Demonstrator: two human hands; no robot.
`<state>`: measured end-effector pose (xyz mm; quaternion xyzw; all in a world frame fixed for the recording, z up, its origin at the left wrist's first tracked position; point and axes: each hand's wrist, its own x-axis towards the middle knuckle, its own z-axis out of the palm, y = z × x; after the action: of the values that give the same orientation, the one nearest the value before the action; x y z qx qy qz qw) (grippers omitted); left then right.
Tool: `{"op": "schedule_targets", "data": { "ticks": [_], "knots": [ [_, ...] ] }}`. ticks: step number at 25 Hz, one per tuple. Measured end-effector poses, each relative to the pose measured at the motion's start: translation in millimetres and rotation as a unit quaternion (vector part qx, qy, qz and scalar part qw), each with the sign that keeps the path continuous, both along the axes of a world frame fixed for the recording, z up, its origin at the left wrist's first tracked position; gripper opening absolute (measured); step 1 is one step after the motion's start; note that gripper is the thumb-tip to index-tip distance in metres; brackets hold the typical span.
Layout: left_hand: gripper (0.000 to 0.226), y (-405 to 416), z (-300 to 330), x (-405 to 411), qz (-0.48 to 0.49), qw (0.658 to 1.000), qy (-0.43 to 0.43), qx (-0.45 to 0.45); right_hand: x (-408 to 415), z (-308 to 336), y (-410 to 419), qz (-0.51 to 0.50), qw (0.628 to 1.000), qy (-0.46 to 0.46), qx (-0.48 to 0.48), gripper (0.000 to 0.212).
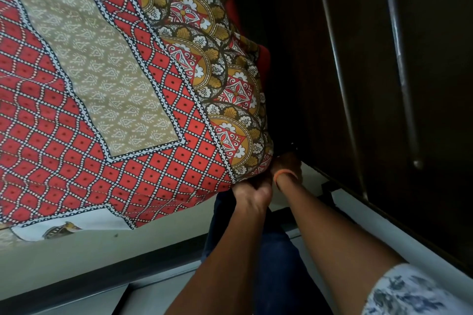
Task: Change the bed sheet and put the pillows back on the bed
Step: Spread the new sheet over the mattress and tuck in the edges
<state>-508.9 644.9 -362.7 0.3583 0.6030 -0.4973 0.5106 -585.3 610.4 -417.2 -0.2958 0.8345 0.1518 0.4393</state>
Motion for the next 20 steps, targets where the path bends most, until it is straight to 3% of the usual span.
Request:
{"op": "schedule_targets", "data": {
  "ticks": [2,4,6,7,9,11,12,14,16,17,18,20],
  "knots": [
    [0.045,-1.5,0.7,-1.3,-0.021,1.000,-0.009,-0.014,-0.4,3.8,-1.7,0.032,0.997,0.048,0.040,0.057],
    [0.043,0.5,2.1,-0.1,-0.070,0.997,-0.029,-0.001,1.2,6.0,-0.1,0.019,0.998,0.027,0.051,0.055],
    [0.040,2.0,10.6,4.0,-0.186,0.982,-0.034,0.003,6.7,15.3,-1.7,-0.012,0.999,0.009,0.033,0.047],
    [0.039,3.4,21.1,4.9,-0.272,0.962,-0.029,0.003,10.0,23.8,-5.7,-0.028,0.999,0.009,0.017,0.045],
    [0.035,6.6,49.6,11.1,-0.458,0.889,-0.007,-0.003,19.7,47.9,-16.6,-0.051,0.998,0.022,-0.020,0.043],
    [0.024,4.9,82.9,22.5,-0.637,0.765,-0.084,-0.051,30.2,76.6,-23.7,-0.047,0.993,0.003,-0.105,0.039],
    [0.020,1.6,94.2,32.5,-0.709,0.675,-0.185,-0.088,35.7,89.0,-28.8,-0.035,0.983,-0.028,-0.177,0.034],
    [0.025,-20.2,108.0,60.4,-0.754,0.447,-0.468,-0.112,51.6,105.5,-50.8,-0.011,0.949,-0.111,-0.295,0.026],
    [0.028,-53.4,96.6,90.9,-0.729,0.186,-0.655,-0.073,74.0,110.1,-81.9,0.016,0.927,-0.196,-0.318,0.032],
    [0.039,-71.3,86.3,107.2,-0.742,0.082,-0.663,-0.063,86.4,107.8,-96.0,0.036,0.926,-0.238,-0.290,0.041],
    [0.054,-89.7,74.3,124.1,-0.779,0.010,-0.624,-0.065,97.7,102.8,-108.1,0.050,0.927,-0.274,-0.250,0.048],
    [0.071,-116.1,48.2,152.9,-0.830,-0.082,-0.546,-0.080,112.8,85.4,-126.2,0.012,0.931,-0.314,-0.185,0.055]
  ]
}}
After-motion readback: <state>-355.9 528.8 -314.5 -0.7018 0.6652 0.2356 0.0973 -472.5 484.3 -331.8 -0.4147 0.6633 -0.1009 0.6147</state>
